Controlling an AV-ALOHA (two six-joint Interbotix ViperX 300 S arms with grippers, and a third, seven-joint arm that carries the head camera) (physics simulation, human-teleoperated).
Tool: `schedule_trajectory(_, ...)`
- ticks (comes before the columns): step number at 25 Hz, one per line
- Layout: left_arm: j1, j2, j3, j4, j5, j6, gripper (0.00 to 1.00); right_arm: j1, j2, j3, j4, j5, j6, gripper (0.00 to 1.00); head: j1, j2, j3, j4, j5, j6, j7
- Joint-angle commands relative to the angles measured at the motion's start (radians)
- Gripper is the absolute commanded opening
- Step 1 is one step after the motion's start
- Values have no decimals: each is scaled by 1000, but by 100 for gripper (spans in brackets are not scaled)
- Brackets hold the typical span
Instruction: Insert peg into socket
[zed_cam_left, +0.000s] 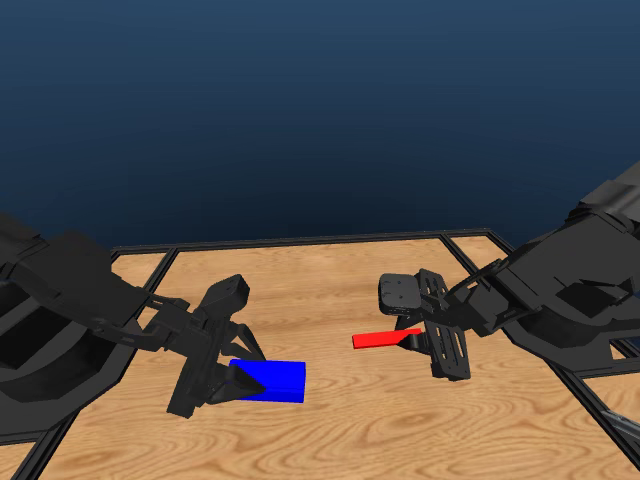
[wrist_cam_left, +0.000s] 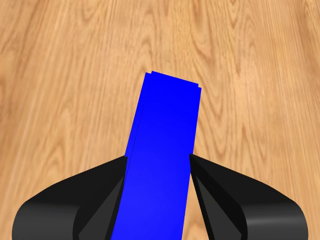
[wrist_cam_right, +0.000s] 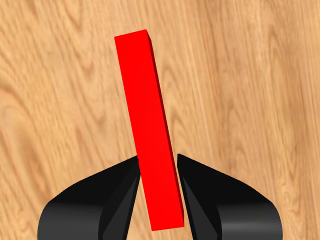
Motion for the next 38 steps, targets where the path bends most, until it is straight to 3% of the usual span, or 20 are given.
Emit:
schedule_trajectory(1,-9,-67,-56,60,85,-19,0,0,19,-52,11,-5,-13,0,7,-9,-8,2,-12,1,4)
schedule_trajectory(3,-14,-80,-73,92,121,-34,0,6,30,-93,21,4,-32,0,8,-9,-8,2,-11,1,3)
schedule_trajectory(4,-13,-89,-53,109,149,-55,0,17,37,-95,25,7,-43,0,8,-9,-8,2,-11,1,3)
schedule_trajectory(6,-3,-93,-90,128,160,-65,0,20,35,-119,22,5,-40,0,7,-10,-7,2,-9,1,1)
schedule_trajectory(10,2,-100,-87,191,240,-125,0,41,45,-195,40,59,-56,0,6,-11,-5,1,2,0,-2)
schedule_trajectory(13,7,-122,-89,219,242,-155,0,53,43,-248,45,73,-60,0,7,-12,-3,2,10,1,-3)
schedule_trajectory(14,0,-115,-109,229,256,-166,0,56,52,-259,48,76,-66,0,8,-12,-2,2,13,1,-3)
schedule_trajectory(15,3,-126,-96,240,245,-180,0,59,54,-276,48,77,-70,0,9,-12,-2,3,16,1,-4)
schedule_trajectory(16,5,-131,-82,258,267,-194,0,62,70,-280,51,79,-74,0,11,-12,-1,3,18,1,-5)
schedule_trajectory(24,4,-189,-101,321,306,-252,0,46,120,-327,63,44,-105,0,30,-6,0,9,31,5,-8)
schedule_trajectory(25,14,-191,-91,327,304,-248,0,43,124,-323,64,50,-111,0,31,-6,0,10,34,5,-10)
schedule_trajectory(26,3,-190,-110,343,327,-275,0,40,117,-336,65,54,-112,0,32,-6,0,10,35,5,-12)
schedule_trajectory(33,-1,-181,-136,389,397,-330,0,41,122,-342,63,53,-127,0,39,-8,3,12,47,7,-22)
schedule_trajectory(34,-13,-182,-127,406,344,-322,0,33,118,-348,63,49,-127,0,40,-7,3,13,47,7,-22)
schedule_trajectory(37,-7,-175,-132,411,354,-342,0,33,122,-353,64,43,-134,0,40,-7,3,13,48,7,-24)
schedule_trajectory(38,-14,-180,-150,428,359,-367,0,25,124,-356,66,32,-135,0,42,-6,3,13,49,7,-23)
